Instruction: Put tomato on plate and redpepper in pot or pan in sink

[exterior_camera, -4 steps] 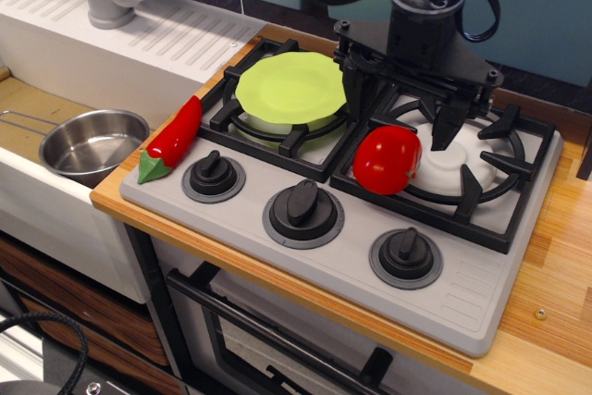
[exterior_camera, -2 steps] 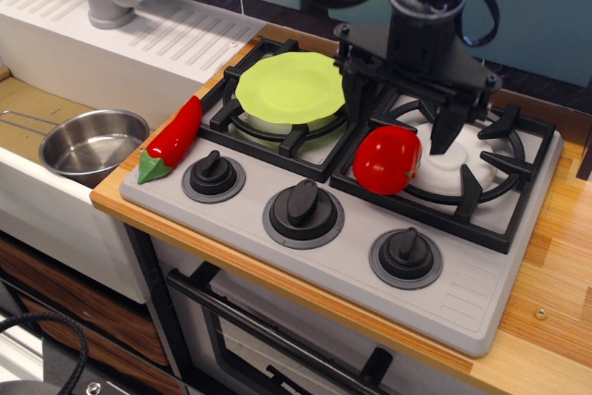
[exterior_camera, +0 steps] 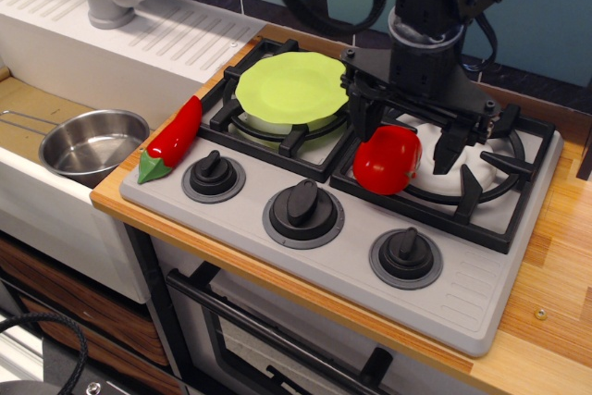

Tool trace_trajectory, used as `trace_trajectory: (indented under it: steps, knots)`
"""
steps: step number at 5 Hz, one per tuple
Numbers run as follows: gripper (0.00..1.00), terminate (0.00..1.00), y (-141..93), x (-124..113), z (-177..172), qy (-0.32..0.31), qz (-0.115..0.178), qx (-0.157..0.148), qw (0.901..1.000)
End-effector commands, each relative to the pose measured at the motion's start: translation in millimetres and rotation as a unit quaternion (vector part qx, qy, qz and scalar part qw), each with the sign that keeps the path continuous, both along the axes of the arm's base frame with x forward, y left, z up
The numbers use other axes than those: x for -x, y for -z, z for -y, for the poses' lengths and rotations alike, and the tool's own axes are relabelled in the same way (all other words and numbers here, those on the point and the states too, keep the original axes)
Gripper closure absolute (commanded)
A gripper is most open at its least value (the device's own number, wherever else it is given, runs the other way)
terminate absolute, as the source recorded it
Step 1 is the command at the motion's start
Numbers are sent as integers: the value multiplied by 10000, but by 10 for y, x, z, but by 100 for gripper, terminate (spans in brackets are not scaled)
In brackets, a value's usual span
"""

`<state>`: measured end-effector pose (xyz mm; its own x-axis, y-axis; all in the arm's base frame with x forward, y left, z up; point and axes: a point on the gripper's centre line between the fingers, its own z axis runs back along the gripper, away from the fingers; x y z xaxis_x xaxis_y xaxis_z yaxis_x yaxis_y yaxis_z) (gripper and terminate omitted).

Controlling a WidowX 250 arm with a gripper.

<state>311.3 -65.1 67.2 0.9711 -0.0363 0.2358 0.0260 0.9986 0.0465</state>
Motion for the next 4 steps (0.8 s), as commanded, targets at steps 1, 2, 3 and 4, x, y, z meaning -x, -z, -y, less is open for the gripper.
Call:
trace_trajectory:
  steps: [1,2,3,4]
  knots:
    - [0,0,-36,-58,-7,58,345,63,9994]
    - [0,0,-74,-61,-3,84,400,58,9991]
    - [0,0,-64,-67,16,94,540,22,9985]
    - [0,0,-65,-83,11,150,594,68,9981]
